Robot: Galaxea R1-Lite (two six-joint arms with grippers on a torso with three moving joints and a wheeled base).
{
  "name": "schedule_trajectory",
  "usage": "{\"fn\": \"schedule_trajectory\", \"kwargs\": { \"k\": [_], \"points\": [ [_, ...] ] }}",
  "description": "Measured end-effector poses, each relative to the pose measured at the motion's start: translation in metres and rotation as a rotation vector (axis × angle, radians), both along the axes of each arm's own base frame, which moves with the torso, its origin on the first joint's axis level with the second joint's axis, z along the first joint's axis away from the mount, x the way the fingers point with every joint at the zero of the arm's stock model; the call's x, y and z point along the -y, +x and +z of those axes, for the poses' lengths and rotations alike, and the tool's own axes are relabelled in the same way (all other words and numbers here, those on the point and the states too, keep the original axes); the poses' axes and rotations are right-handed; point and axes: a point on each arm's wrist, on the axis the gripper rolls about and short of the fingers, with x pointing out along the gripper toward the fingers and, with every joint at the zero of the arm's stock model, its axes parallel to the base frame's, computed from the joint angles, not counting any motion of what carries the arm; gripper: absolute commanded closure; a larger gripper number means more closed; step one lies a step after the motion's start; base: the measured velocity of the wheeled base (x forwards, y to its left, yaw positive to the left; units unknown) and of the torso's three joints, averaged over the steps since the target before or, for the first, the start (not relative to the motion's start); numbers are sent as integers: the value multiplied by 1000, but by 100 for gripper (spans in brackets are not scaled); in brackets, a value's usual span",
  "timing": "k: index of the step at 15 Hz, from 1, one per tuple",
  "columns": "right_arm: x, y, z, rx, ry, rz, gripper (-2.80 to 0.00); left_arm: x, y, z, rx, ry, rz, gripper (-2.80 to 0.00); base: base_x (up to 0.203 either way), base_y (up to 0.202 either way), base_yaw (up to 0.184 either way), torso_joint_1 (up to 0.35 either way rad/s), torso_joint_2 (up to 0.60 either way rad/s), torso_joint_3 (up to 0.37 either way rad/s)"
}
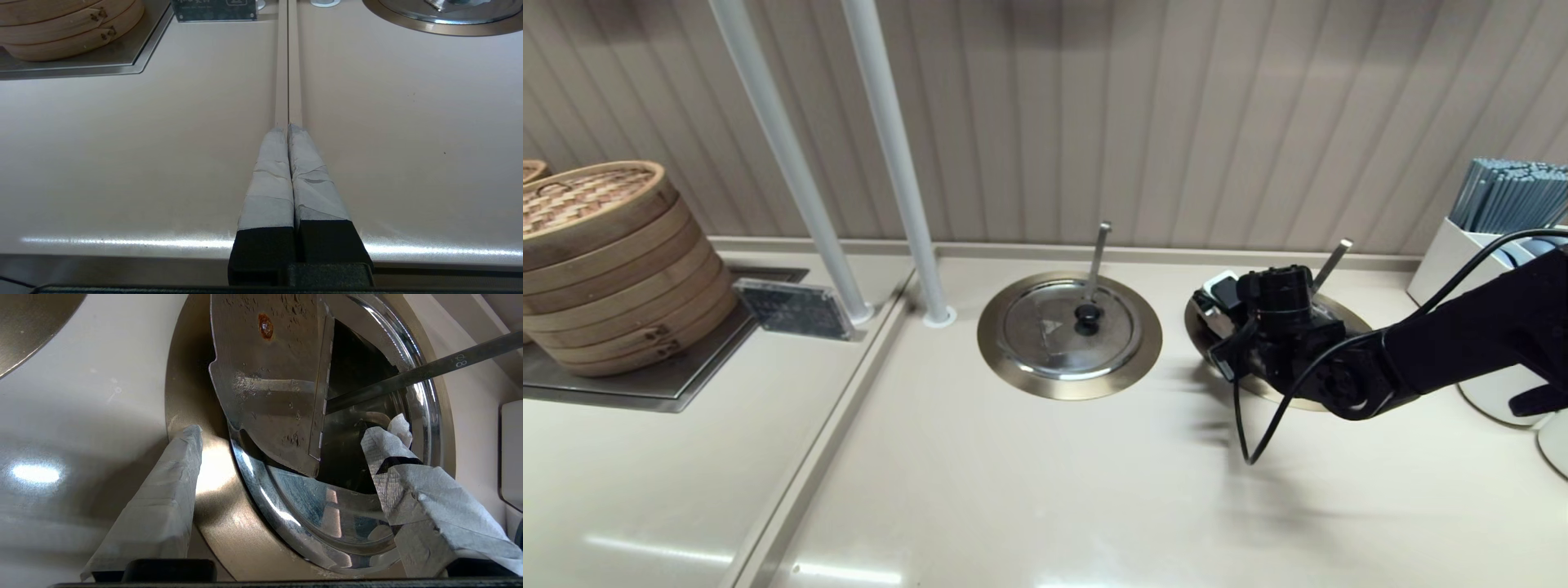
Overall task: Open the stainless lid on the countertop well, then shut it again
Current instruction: Close the lid
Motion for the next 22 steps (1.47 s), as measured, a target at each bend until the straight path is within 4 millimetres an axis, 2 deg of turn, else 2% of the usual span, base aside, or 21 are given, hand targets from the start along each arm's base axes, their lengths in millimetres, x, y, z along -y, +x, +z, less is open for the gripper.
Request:
{"fn": "schedule_trajectory", "kwargs": {
  "k": [7, 14, 18, 22],
  "points": [
    [4, 8, 9, 66, 15, -18, -280, 0, 0, 0, 0, 0, 0, 0, 0, 0, 0, 0, 0, 0],
    [25, 12, 22, 104, 21, -69, -280, 0, 0, 0, 0, 0, 0, 0, 0, 0, 0, 0, 0, 0],
    [45, 13, 30, 122, 19, -117, -280, 0, 0, 0, 0, 0, 0, 0, 0, 0, 0, 0, 0, 0],
    [81, 13, 37, 154, 15, -201, -280, 0, 0, 0, 0, 0, 0, 0, 0, 0, 0, 0, 0, 0]
  ]
}}
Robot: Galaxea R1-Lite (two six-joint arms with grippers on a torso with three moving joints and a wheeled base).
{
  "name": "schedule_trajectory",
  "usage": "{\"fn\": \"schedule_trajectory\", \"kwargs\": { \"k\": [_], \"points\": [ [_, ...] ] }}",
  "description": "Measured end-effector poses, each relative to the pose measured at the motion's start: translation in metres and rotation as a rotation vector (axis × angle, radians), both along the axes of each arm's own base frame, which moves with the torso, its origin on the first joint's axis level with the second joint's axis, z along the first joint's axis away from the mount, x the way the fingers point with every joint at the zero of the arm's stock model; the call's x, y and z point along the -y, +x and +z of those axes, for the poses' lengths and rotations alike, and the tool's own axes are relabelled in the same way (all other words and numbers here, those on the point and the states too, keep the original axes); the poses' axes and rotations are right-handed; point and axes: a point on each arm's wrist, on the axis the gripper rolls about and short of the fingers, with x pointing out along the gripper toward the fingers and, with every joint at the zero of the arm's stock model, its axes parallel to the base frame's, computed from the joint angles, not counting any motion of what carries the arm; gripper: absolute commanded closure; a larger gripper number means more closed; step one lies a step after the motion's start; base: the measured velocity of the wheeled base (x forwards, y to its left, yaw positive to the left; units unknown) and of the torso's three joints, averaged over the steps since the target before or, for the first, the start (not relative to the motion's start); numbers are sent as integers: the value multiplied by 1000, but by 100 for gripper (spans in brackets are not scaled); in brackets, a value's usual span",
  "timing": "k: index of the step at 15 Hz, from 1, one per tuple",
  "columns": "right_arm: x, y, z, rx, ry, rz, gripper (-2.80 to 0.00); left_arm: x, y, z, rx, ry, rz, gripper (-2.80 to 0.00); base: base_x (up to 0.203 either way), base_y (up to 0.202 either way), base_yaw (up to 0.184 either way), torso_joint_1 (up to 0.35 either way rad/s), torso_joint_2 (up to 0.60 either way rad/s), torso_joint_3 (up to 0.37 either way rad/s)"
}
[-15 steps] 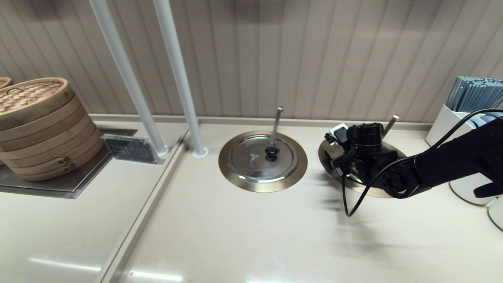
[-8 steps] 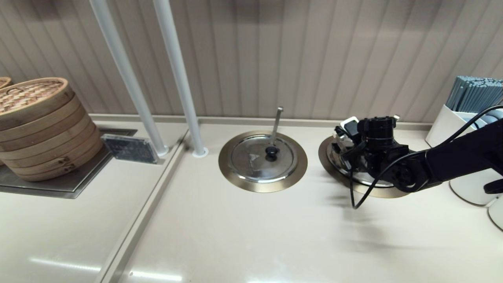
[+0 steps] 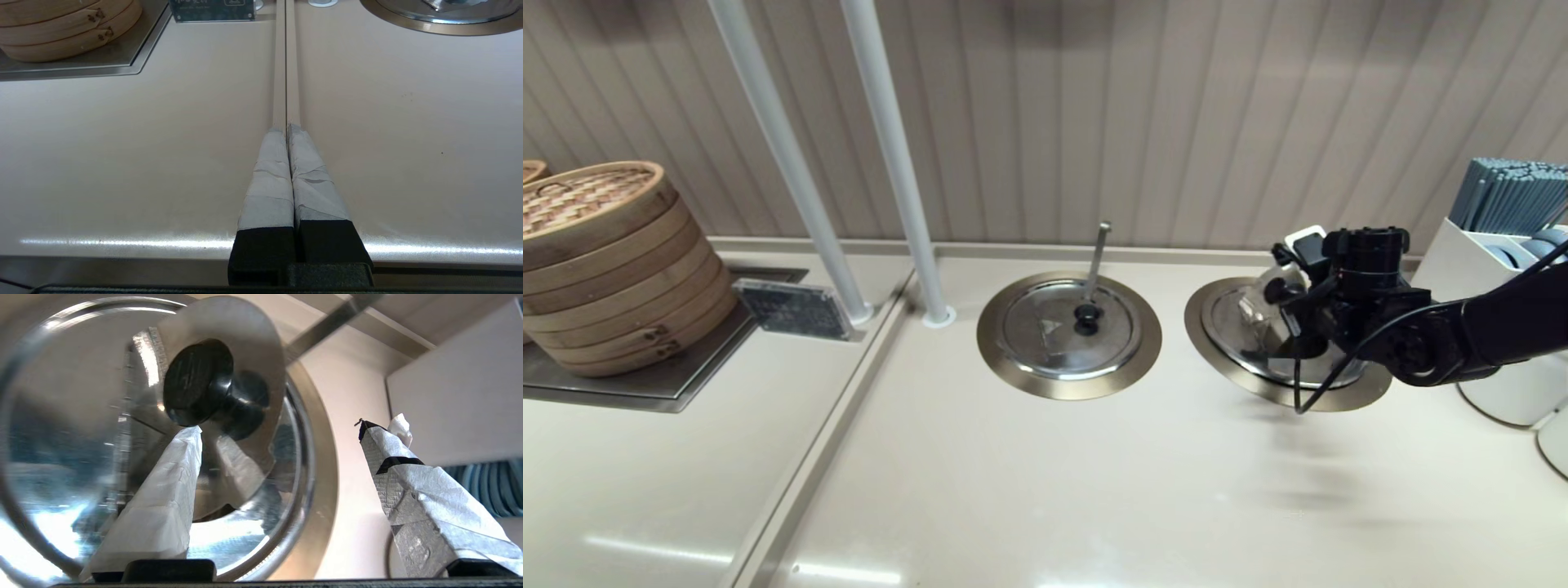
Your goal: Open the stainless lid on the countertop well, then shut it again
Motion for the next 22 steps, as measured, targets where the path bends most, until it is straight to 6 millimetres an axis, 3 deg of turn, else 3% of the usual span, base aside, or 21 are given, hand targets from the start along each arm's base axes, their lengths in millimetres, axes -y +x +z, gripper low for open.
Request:
{"fn": "schedule_trajectory", "kwargs": {
  "k": [5, 9, 15, 16, 19, 22],
  "points": [
    [21, -11, 10, 38, 2, -46, -280, 0, 0, 0, 0, 0, 0, 0, 0, 0, 0, 0, 0, 0],
    [22, -17, 25, 80, 16, -41, -280, 0, 0, 0, -1, 0, 0, 0, 0, 0, 0, 0, 0, 0],
    [21, -28, 24, 115, 147, -44, -280, 0, 0, 0, 0, 0, 0, 0, 0, 0, 0, 0, 0, 0],
    [21, -34, 22, 106, 167, -35, 0, 0, 0, 0, 0, 0, 0, 0, 0, 0, 0, 0, 0, 0],
    [18, -61, 17, 74, 253, 28, 0, 0, 0, 0, 0, 0, 0, 0, 0, 0, 0, 0, 0, 0],
    [13, -97, 26, 84, 335, 86, 0, 0, 0, 0, 0, 0, 0, 0, 0, 0, 0, 0, 0, 0]
  ]
}}
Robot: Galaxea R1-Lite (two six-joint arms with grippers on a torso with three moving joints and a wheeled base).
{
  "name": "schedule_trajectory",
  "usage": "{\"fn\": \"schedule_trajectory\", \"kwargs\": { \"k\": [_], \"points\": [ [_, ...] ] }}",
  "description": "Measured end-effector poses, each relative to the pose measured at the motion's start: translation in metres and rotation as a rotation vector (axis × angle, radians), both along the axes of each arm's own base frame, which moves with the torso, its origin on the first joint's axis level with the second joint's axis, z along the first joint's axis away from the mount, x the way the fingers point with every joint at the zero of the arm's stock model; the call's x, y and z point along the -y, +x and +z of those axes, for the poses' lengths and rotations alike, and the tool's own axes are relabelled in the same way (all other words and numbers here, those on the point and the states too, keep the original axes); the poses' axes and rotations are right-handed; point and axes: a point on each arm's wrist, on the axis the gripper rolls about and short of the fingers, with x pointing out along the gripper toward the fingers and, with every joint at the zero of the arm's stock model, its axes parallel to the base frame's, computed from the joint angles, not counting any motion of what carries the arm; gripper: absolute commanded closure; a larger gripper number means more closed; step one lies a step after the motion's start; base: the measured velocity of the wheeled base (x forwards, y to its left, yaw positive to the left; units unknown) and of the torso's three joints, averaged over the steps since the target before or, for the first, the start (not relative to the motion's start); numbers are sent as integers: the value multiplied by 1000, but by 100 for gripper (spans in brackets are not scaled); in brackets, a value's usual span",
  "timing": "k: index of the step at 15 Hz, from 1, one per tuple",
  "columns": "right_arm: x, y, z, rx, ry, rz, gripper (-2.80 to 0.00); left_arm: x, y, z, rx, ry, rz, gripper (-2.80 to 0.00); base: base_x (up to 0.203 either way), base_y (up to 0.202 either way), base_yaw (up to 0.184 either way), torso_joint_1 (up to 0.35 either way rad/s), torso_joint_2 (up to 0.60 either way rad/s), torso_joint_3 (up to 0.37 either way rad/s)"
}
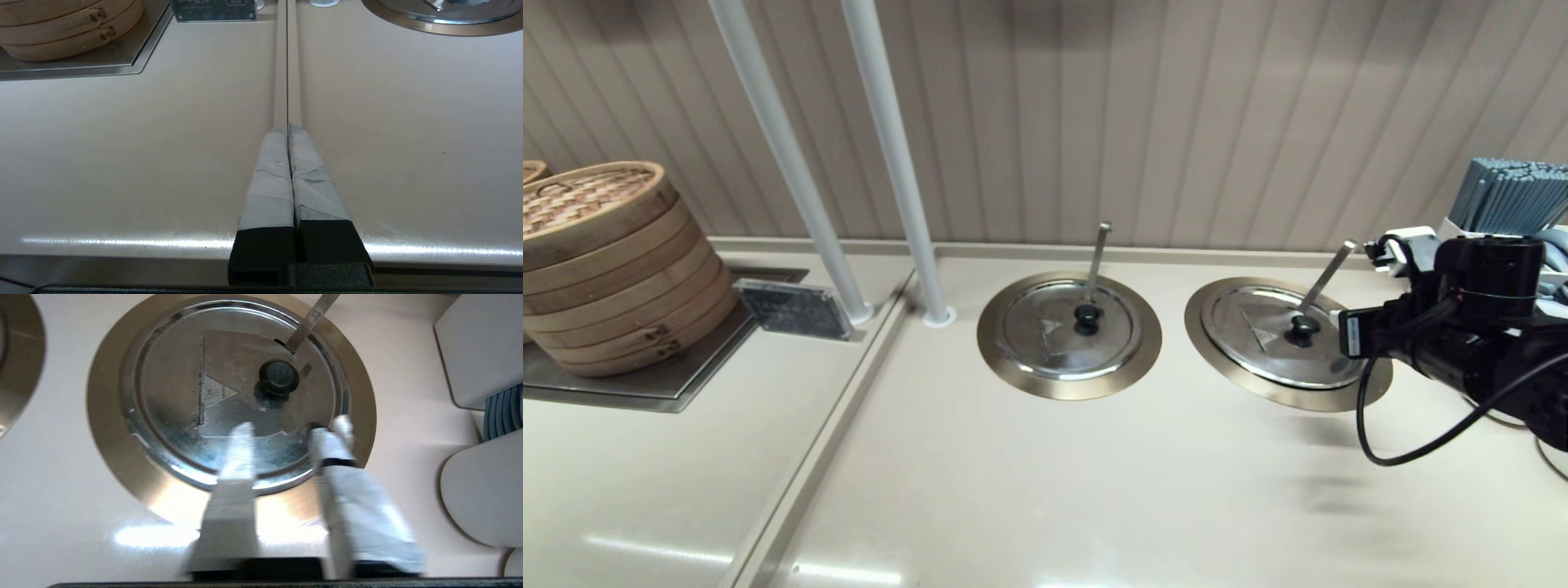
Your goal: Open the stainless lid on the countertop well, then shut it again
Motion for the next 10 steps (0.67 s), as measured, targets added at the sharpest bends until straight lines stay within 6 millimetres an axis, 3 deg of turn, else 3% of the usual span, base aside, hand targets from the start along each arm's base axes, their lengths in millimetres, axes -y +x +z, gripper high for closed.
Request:
{"fn": "schedule_trajectory", "kwargs": {
  "k": [4, 7, 10],
  "points": [
    [-5, -68, 23, 59, 58, 55, 0, 0, 0, 0, 0, 0, 0, 0, 0, 0, 0, 0, 0, 0],
    [-7, -139, 50, 150, 93, 118, 0, 0, 0, 0, 0, 0, 0, 0, 0, 0, 0, 0, 0, 0],
    [-1, -210, 61, 208, 72, 141, 0, 0, 0, 0, 0, 0, 0, 0, 0, 0, 0, 0, 0, 0]
  ]
}}
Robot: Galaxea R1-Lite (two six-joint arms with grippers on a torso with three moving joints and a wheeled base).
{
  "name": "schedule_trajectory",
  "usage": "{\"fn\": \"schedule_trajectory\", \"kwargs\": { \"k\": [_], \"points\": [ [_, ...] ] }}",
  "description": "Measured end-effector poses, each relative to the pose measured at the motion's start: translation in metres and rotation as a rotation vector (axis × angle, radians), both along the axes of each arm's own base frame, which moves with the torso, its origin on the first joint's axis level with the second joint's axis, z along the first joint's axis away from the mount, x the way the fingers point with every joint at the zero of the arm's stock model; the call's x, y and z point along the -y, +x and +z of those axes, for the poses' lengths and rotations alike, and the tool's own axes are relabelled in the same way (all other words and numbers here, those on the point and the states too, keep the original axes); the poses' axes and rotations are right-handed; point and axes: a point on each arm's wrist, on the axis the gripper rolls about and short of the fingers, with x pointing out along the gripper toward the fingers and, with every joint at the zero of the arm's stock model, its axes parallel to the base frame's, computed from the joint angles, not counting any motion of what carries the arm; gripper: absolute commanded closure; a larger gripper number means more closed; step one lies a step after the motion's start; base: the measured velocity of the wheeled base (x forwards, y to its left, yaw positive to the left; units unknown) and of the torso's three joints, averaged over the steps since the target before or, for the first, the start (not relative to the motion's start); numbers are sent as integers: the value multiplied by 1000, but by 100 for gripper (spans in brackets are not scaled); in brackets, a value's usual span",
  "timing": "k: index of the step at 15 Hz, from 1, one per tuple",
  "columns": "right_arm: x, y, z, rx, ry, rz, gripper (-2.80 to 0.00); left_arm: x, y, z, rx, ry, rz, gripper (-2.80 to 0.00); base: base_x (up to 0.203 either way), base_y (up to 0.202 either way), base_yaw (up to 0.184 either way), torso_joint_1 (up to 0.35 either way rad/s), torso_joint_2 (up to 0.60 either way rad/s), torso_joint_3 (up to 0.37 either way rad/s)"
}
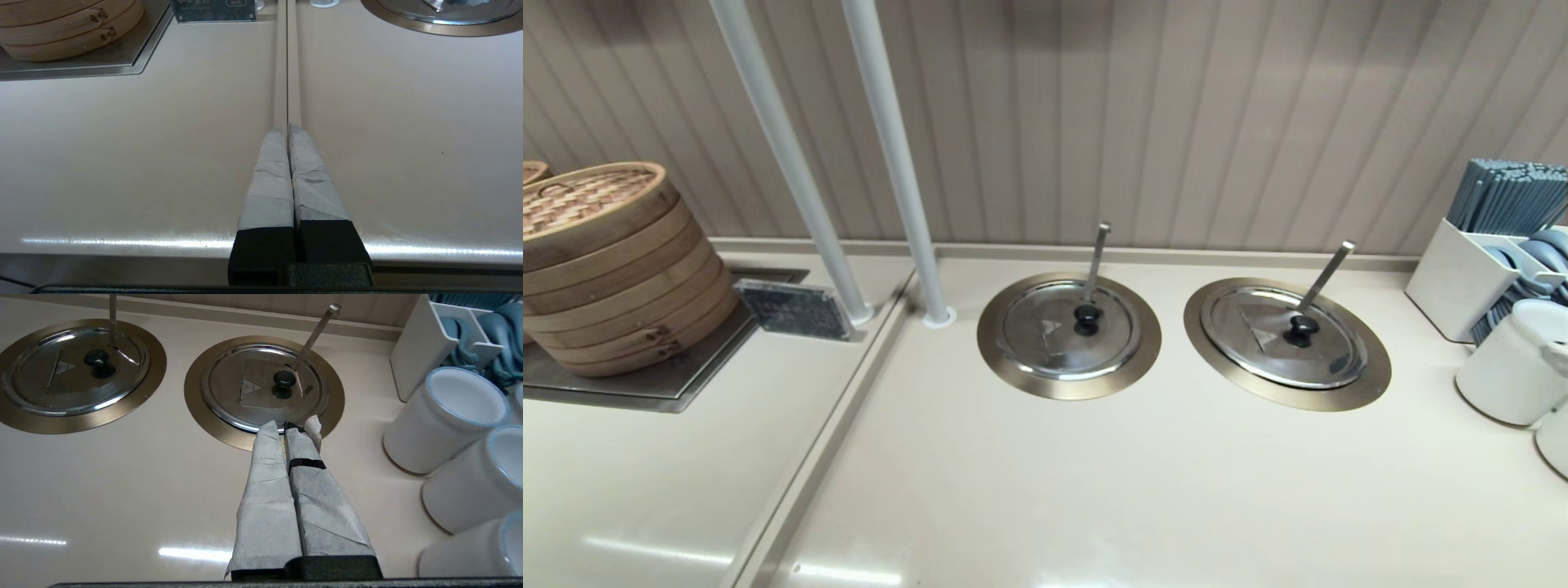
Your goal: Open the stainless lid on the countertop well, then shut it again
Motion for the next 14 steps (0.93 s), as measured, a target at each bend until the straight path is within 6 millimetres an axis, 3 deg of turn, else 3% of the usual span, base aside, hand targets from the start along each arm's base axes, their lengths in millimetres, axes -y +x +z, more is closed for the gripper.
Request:
{"fn": "schedule_trajectory", "kwargs": {
  "k": [4, 6, 8, 11, 14],
  "points": [
    [16, -84, -9, 86, -30, -44, 0, 0, 0, 0, 0, 0, 0, 0, 0, 0, 0, 0, 0, 0],
    [23, -114, -16, 99, 17, -128, 0, 0, 0, 0, 0, 0, 0, 0, 0, 0, 0, 0, 0, 0],
    [27, -133, -18, 81, 61, -177, 0, 0, 0, 0, 0, 0, 0, 0, 0, 0, 0, 0, 0, 0],
    [24, -150, -1, 151, 34, -230, 0, 0, 0, 0, 0, 0, 0, 0, 0, 0, 0, 0, 0, 0],
    [18, -166, -7, 198, 14, -131, 0, 0, 0, 0, -1, 0, 0, 0, 0, 0, 0, 0, 0, 0]
  ]
}}
